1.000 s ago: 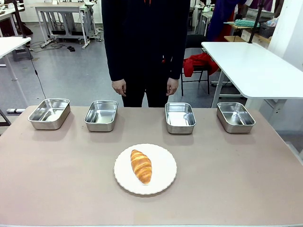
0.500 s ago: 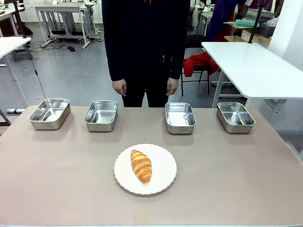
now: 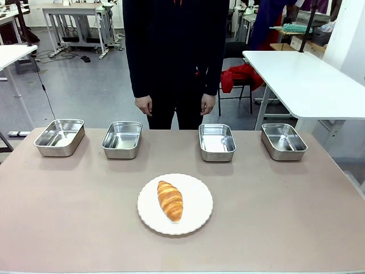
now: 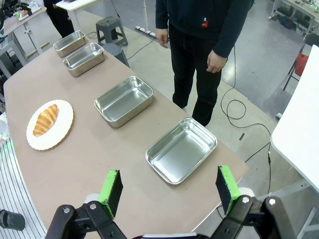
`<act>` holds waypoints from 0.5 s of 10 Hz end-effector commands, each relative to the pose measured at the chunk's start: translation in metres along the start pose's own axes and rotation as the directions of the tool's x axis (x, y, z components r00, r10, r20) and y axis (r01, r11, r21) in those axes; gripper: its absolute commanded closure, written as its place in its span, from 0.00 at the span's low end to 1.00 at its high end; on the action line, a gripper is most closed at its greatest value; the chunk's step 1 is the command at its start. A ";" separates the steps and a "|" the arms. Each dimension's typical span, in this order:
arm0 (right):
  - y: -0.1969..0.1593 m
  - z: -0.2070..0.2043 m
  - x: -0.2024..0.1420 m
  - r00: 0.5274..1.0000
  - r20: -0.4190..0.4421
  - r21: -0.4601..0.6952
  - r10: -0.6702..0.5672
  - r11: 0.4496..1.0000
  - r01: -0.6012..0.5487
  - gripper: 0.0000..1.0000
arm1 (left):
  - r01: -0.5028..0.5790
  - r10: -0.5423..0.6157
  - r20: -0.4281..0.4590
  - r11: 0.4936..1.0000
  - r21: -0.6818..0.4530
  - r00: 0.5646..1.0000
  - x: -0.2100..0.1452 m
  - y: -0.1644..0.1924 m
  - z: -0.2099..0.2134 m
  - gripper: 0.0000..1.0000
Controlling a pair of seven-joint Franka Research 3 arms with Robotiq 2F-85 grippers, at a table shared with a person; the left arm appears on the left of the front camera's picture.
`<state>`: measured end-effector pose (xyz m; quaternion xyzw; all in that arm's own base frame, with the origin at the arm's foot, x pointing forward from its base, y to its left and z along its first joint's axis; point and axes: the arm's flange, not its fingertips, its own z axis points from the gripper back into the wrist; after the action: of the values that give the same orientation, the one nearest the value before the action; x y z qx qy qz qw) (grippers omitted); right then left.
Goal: Place the bread in the container.
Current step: Place the Butter Roll into the Airtight Container indicated by the human.
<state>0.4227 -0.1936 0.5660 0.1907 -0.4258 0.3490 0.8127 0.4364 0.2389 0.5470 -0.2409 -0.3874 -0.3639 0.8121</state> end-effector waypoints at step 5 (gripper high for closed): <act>0.000 0.000 0.001 1.000 0.002 -0.001 0.001 1.000 -0.001 0.02 | 0.006 -0.006 0.002 1.000 0.000 1.000 0.000 -0.001 0.002 0.00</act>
<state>0.4227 -0.1936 0.5660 0.1907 -0.4258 0.3490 0.8127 0.4364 0.2389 0.5470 -0.2409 -0.3874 -0.3639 0.8121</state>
